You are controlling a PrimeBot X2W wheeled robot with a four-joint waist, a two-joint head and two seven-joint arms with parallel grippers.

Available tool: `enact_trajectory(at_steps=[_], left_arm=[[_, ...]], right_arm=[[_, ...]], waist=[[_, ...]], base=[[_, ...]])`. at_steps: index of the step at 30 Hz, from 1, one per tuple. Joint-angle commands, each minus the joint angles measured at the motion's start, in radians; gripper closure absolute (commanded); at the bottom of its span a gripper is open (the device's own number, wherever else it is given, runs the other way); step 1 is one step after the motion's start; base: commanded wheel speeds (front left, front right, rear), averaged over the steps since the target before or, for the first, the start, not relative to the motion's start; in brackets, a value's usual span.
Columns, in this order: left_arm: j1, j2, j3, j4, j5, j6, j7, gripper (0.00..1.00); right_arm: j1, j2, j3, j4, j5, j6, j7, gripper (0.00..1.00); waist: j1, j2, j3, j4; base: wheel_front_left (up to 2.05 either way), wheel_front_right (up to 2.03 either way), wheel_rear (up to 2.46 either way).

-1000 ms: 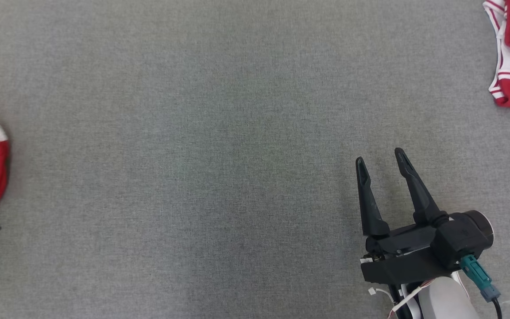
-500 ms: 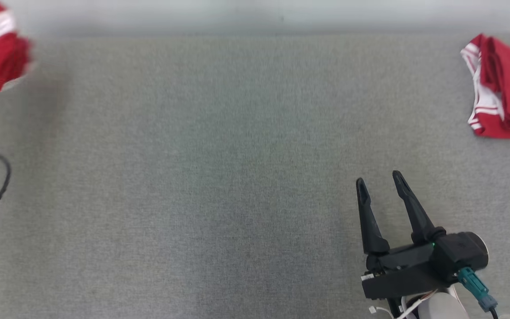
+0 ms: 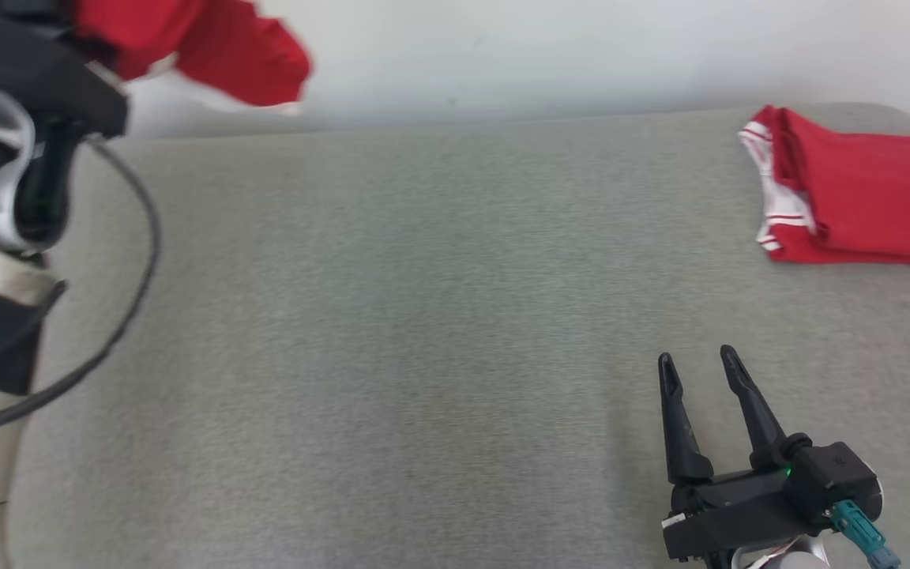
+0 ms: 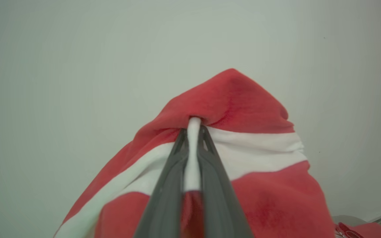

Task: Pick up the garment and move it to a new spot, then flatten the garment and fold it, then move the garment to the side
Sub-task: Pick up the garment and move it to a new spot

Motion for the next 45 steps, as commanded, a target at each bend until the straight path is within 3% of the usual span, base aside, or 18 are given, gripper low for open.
enact_trajectory(at_steps=[1,11,20,28,37,38,39,45], left_arm=[[-0.015,-0.018,-0.01,-0.023,-0.01,0.002,-0.002,1.0],[0.051,-0.136,-0.108,-0.17,-0.02,0.011,0.005,1.0],[0.245,-0.211,-0.172,-0.204,-0.051,0.03,-0.022,1.0],[0.452,-0.239,-0.232,-0.142,-0.065,0.035,-0.061,1.0],[0.581,-0.278,-0.279,0.056,-0.096,0.018,-0.125,1.0],[0.581,-0.285,-0.288,0.069,-0.09,0.018,-0.134,0.2],[0.577,-0.291,-0.298,0.076,-0.083,0.016,-0.143,0.0],[0.546,-0.289,-0.28,0.065,-0.046,0.016,-0.204,0.0]], right_arm=[[0.01,0.002,0.0,0.003,0.008,-0.003,0.0,0.0],[0.014,0.002,-0.003,0.017,0.03,-0.003,0.0,0.0],[0.02,0.002,-0.02,0.017,0.042,-0.003,0.0,0.0],[-0.001,0.002,-0.02,0.027,0.04,-0.003,0.0,0.0],[-0.026,0.002,-0.001,0.037,0.047,-0.003,0.0,0.0],[-0.027,0.002,0.0,0.037,0.048,-0.003,0.0,0.0],[-0.026,0.002,-0.001,0.037,0.048,-0.003,0.0,0.0],[-0.021,0.002,-0.009,0.037,0.053,-0.003,0.0,0.0]], waist=[[0.0002,0.0001,-0.015,-0.041],[0.0002,0.0001,-0.011,-0.166],[0.0002,0.0001,-0.003,-0.198],[0.0002,0.0001,0.012,-0.179],[0.0002,0.0001,0.017,-0.16],[0.0002,0.0001,0.016,-0.156],[0.0002,0.0001,0.015,-0.152],[0.0002,0.0001,-0.001,-0.131]], base=[[0.0,0.0,0.0],[0.0,0.0,0.0],[0.0,0.0,0.0],[0.0,0.0,0.0],[0.0,0.0,0.0],[0.0,0.0,0.0],[0.0,0.0,0.0],[0.0,0.0,0.0]])
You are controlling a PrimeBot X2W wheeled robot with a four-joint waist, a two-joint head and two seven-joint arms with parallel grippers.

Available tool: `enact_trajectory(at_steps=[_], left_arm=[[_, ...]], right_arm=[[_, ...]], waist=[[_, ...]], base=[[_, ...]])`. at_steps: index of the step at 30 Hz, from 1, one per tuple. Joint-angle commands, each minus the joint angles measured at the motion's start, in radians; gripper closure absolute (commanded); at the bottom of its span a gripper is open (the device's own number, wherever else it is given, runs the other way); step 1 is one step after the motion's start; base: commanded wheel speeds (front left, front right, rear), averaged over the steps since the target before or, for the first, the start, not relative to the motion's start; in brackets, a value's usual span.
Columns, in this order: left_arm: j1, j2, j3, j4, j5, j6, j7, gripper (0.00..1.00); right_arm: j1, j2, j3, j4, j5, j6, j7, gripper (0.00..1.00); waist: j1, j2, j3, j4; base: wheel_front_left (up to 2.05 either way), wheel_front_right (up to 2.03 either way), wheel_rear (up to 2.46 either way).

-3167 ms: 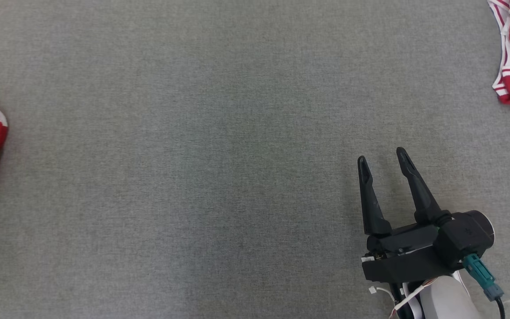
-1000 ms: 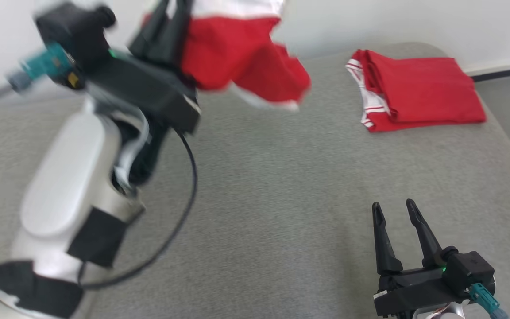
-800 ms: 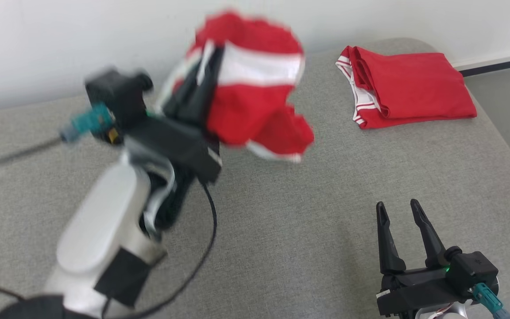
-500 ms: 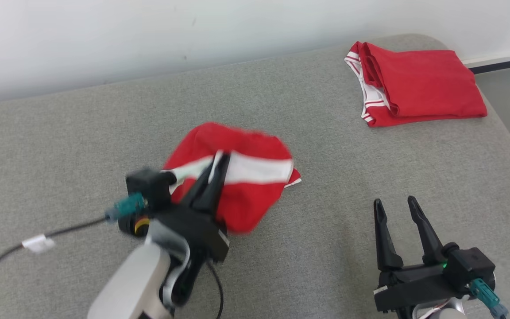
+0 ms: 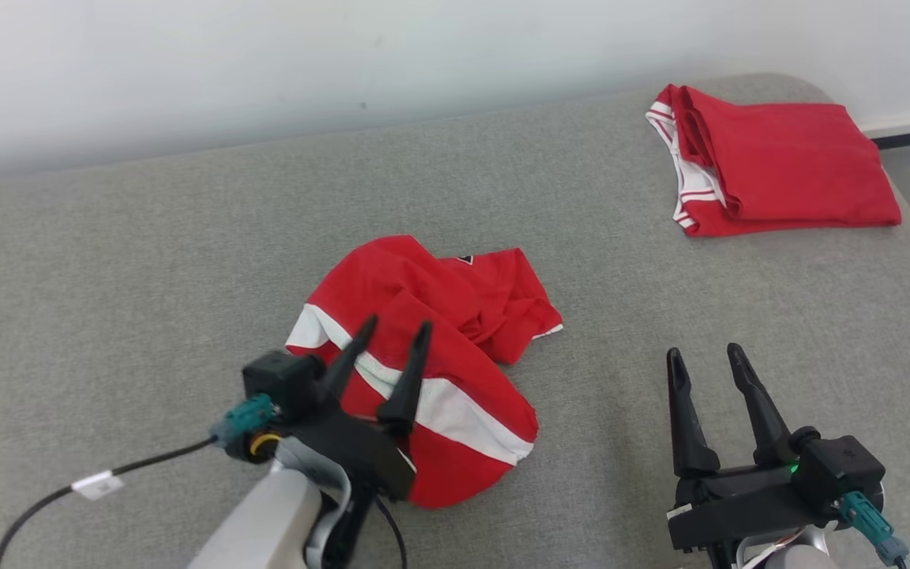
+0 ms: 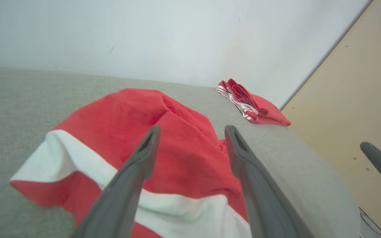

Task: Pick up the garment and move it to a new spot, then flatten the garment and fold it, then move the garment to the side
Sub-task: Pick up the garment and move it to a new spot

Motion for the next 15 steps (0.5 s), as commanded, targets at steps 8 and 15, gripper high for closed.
enact_trajectory(at_steps=[8,15], left_arm=[[0.031,0.068,0.162,-0.167,0.144,0.063,-0.015,0.0],[0.212,0.135,0.352,-0.325,0.342,0.092,-0.015,0.0]], right_arm=[[0.011,0.002,-0.008,-0.005,0.001,-0.003,0.0,0.0],[0.036,0.002,-0.011,-0.005,-0.004,-0.003,0.0,0.0]], waist=[[0.0,-0.0001,-0.04,0.045],[0.0,-0.0001,-0.071,0.062]], base=[[0.0,0.0,0.0],[0.0,0.0,0.0]])
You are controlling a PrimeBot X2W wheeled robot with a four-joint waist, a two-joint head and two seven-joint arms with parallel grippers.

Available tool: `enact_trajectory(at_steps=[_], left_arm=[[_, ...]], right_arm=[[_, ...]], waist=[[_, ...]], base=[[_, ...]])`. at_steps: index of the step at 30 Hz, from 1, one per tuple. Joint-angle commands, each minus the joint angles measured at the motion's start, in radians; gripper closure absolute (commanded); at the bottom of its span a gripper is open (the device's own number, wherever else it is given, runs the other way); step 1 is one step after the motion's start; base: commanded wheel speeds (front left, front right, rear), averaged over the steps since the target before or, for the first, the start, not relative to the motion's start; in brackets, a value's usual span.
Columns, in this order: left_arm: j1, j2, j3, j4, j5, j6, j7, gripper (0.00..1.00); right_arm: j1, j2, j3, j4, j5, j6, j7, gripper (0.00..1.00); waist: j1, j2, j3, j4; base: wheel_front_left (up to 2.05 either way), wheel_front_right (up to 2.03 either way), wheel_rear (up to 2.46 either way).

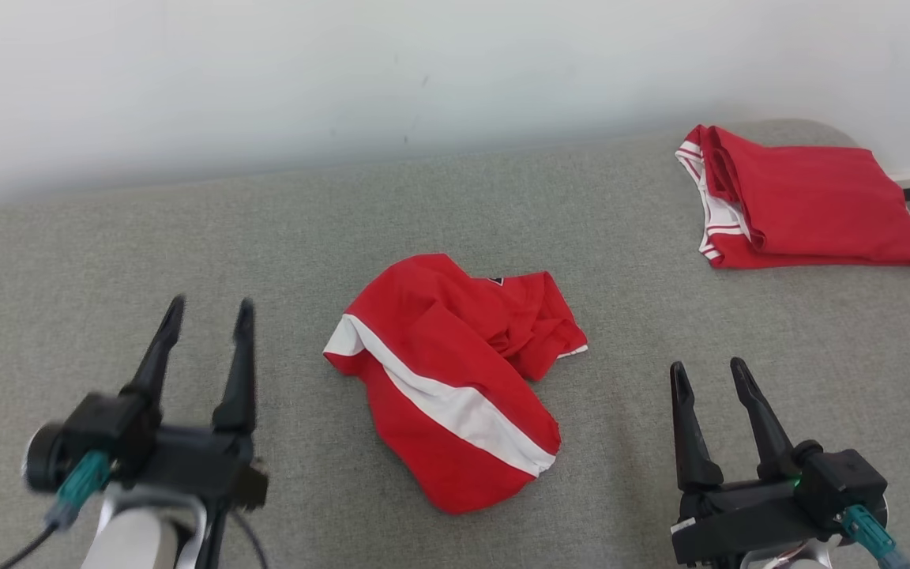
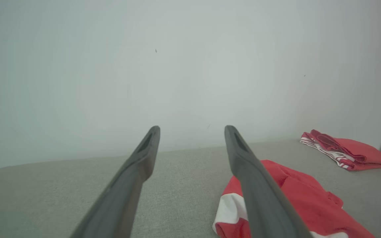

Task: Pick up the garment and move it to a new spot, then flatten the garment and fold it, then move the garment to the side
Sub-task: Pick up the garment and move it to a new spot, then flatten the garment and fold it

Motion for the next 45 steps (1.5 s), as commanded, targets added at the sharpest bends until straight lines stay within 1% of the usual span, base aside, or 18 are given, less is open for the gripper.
enact_trajectory(at_steps=[1,6,8,12,19,21,27,31,45], left_arm=[[0.033,0.002,0.014,-0.01,0.015,-0.001,-0.003,0.0],[0.167,-0.011,0.098,-0.069,0.086,-0.014,-0.003,0.0],[0.214,-0.025,0.128,-0.098,0.111,-0.026,-0.003,0.0],[0.304,-0.059,0.203,-0.13,0.148,-0.036,-0.003,0.0],[0.384,-0.113,0.277,-0.117,0.218,-0.064,-0.003,0.0],[0.407,-0.134,0.276,-0.128,0.242,-0.068,-0.003,0.0],[0.421,-0.152,0.301,-0.109,0.26,-0.087,-0.003,0.0],[0.434,-0.168,0.305,-0.122,0.275,-0.094,-0.003,0.0],[0.434,-0.192,0.307,-0.124,0.283,-0.105,-0.003,0.0]], right_arm=[[0.009,0.001,-0.001,-0.002,-0.003,-0.003,0.0,0.0],[0.027,0.001,-0.007,-0.002,-0.008,-0.003,0.0,0.0],[0.027,0.002,-0.005,-0.001,-0.011,-0.003,0.0,0.0],[0.038,0.002,-0.001,0.001,-0.012,-0.003,0.0,0.0],[0.064,0.002,-0.007,0.015,-0.015,-0.003,0.0,0.0],[0.074,0.002,-0.009,0.02,-0.015,-0.003,0.0,0.0],[0.086,0.001,0.003,0.029,-0.013,-0.003,0.0,0.0],[0.094,0.001,0.009,0.035,-0.01,-0.003,0.0,0.0],[0.101,0.001,0.021,0.047,-0.007,-0.003,0.0,0.0]], waist=[[0.0001,0.0,-0.007,0.005],[0.0001,0.0,-0.02,0.016],[0.0001,0.0,-0.024,0.02],[0.0001,0.0,-0.032,0.031],[0.0001,0.0,-0.055,0.06],[0.0001,0.0,-0.065,0.067],[0.0001,0.0,-0.072,0.074],[0.0001,0.0,-0.076,0.075],[0.0001,0.0,-0.077,0.08]], base=[[0.0,0.0,0.0],[0.0,0.0,0.0],[0.0,0.0,0.0],[0.0,0.0,0.0],[0.0,0.0,0.0],[0.0,0.0,0.0],[0.0,0.0,0.0],[0.0,0.0,0.0],[0.0,0.0,0.0]])
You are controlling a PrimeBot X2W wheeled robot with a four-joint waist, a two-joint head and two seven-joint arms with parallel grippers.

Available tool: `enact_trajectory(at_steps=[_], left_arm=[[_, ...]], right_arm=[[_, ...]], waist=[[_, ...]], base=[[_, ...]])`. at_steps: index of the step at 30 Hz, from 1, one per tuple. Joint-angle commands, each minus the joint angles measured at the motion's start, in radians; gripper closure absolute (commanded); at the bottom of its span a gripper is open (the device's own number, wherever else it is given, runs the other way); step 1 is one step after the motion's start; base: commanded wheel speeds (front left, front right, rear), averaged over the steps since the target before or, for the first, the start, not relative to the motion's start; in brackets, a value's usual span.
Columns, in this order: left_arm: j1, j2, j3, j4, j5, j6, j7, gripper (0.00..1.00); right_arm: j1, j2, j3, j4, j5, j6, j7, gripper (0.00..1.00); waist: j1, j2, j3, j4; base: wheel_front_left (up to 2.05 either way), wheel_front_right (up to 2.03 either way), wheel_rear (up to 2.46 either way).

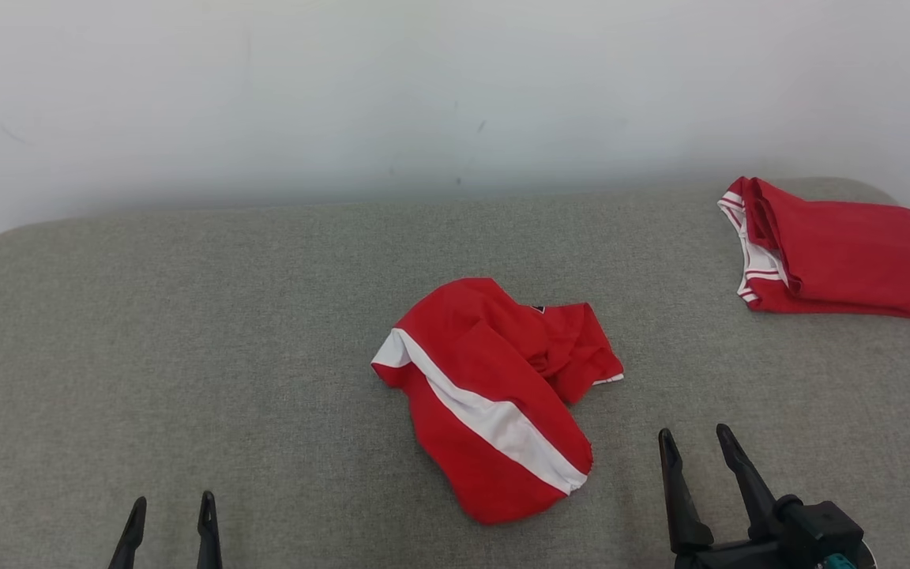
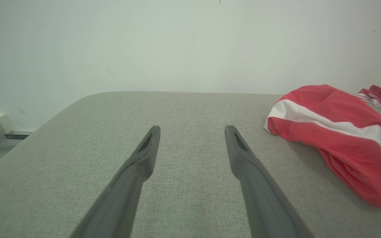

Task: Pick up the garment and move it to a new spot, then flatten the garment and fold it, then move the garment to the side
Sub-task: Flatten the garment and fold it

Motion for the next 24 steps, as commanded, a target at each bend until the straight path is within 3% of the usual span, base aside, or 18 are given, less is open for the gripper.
enact_trajectory(at_steps=[1,24], left_arm=[[0.0,-0.003,0.001,0.0,0.007,-0.005,-0.003,0.0],[-0.001,-0.006,0.002,0.012,-0.001,-0.006,-0.003,0.0]], right_arm=[[0.003,0.001,0.003,0.003,0.002,-0.003,0.0,0.0],[0.011,0.001,0.004,0.004,0.003,-0.003,0.0,0.0]], waist=[[0.0,0.0,0.0,-0.001],[0.0,0.0,0.006,0.001]], base=[[0.0,0.0,0.0],[0.0,0.0,0.0]])
